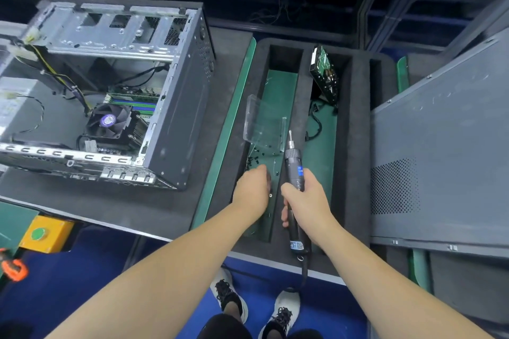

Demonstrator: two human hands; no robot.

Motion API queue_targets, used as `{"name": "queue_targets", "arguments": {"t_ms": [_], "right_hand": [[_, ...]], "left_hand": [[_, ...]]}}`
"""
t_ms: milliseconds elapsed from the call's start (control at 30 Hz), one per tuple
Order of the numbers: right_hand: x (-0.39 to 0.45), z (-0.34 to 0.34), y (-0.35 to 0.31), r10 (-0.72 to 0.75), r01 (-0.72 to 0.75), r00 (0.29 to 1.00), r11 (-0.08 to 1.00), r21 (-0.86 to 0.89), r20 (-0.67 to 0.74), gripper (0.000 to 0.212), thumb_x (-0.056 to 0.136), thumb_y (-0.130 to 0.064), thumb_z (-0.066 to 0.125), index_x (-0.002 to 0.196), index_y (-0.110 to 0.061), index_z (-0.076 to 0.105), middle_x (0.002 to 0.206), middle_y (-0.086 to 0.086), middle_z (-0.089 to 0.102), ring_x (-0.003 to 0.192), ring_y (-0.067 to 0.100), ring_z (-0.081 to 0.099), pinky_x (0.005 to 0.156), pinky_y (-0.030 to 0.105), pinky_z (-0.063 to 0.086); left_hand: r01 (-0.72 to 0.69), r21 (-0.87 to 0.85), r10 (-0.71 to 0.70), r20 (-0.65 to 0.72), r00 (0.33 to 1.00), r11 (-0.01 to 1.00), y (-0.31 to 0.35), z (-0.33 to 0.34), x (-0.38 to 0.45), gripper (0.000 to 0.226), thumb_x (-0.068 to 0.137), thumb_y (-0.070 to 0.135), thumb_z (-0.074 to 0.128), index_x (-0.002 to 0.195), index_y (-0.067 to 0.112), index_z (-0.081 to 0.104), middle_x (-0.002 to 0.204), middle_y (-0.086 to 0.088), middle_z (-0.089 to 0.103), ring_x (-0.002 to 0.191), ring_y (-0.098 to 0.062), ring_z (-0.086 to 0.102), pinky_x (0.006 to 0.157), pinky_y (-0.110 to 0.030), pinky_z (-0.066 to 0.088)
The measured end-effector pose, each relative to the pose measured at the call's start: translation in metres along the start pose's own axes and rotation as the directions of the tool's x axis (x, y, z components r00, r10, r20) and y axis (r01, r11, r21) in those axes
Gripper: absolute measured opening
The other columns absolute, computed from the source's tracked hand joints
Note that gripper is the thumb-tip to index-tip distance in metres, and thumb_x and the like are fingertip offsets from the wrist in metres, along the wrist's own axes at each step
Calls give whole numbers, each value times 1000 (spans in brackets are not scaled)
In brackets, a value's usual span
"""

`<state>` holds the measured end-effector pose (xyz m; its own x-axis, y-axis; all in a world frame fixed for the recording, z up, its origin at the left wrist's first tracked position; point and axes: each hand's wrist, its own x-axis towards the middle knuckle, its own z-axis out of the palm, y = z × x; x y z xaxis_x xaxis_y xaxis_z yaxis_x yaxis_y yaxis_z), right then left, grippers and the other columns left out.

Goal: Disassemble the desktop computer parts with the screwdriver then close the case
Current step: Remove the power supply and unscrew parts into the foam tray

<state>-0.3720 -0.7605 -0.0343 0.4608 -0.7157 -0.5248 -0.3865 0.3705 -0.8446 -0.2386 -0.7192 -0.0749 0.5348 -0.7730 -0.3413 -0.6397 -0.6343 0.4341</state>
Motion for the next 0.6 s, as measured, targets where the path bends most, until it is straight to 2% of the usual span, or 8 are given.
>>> {"name": "queue_targets", "arguments": {"t_ms": [67, 133, 200, 300, 367, 433, 500, 600], "right_hand": [[-1, 0, 0, 6, -6, 1000, 1000, -6, 0, 18, 79, -20, 54, 96, -16, 50, 66, 5, 54, 46, 31, 57, 46, 39, 53], [-2, 1, -3, 16, -16, 1000, 1000, -9, -10, 16, 83, -19, 56, 98, -17, 52, 67, 5, 56, 47, 30, 58, 47, 41, 55], [-6, 1, -10, 25, -26, 1000, 999, -22, -17, 15, 85, -18, 58, 100, -18, 55, 72, 9, 58, 50, 30, 59, 48, 44, 57], [-11, 2, -35, -19, 19, 1000, 999, -48, -1, 18, 86, -19, 60, 102, -13, 55, 80, 14, 57, 58, 30, 58, 56, 49, 58], [-16, 5, -61, -79, 80, 997, 996, -33, 26, 21, 86, -16, 59, 104, -8, 52, 79, 17, 53, 57, 29, 55, 53, 48, 57], [-25, 12, -90, -161, 163, 984, 986, -32, 71, 17, 88, -13, 58, 101, -9, 48, 75, 18, 51, 51, 30, 55, 46, 44, 54], [-37, 22, -119, -248, 256, 959, 966, -40, 135, 15, 86, -13, 57, 97, -11, 46, 70, 16, 50, 47, 28, 54, 43, 38, 51], [-58, 43, -156, -335, 357, 911, 932, -55, 239, 21, 80, -18, 57, 98, -15, 47, 68, 14, 50, 44, 27, 53, 43, 36, 49]], "left_hand": [[94, -354, -111, -30, 993, 931, 5, -10, -5, 7, 96, 11, 59, 92, 14, 64, 88, -3, 68, 79, -23, 63, 69, -32, 50], [199, -651, -239, 27, 971, 733, 15, -26, -10, 12, 94, 9, 61, 89, 17, 68, 87, -2, 69, 72, -18, 64, 72, -35, 59], [239, -817, -307, 80, 948, 525, 29, -45, -16, 16, 92, 4, 61, 94, 16, 72, 89, -4, 71, 71, -14, 66, 81, -38, 62], [158, -932, -343, 39, 938, 326, 52, -84, -22, 20, 87, 3, 66, 100, 15, 74, 90, -5, 74, 73, -12, 69, 85, -33, 62], [67, -959, -378, -44, 925, 276, 67, -120, -23, 16, 85, 4, 67, 87, 17, 77, 86, -2, 75, 74, -14, 70, 85, -32, 62], [-18, -959, -398, -135, 908, 284, 79, -161, -25, 15, 86, 6, 66, 76, 13, 76, 76, 0, 71, 69, -15, 65, 83, -34, 63], [-77, -945, -402, -208, 892, 318, 85, -202, -29, 16, 88, 11, 64, 74, 11, 71, 75, -2, 66, 68, -18, 58, 77, -34, 59], [-115, -938, -362, -236, 902, 326, 80, -255, -42, 19, 94, 15, 60, 76, 12, 67, 79, -5, 65, 71, -20, 59, 81, -33, 54]]}}
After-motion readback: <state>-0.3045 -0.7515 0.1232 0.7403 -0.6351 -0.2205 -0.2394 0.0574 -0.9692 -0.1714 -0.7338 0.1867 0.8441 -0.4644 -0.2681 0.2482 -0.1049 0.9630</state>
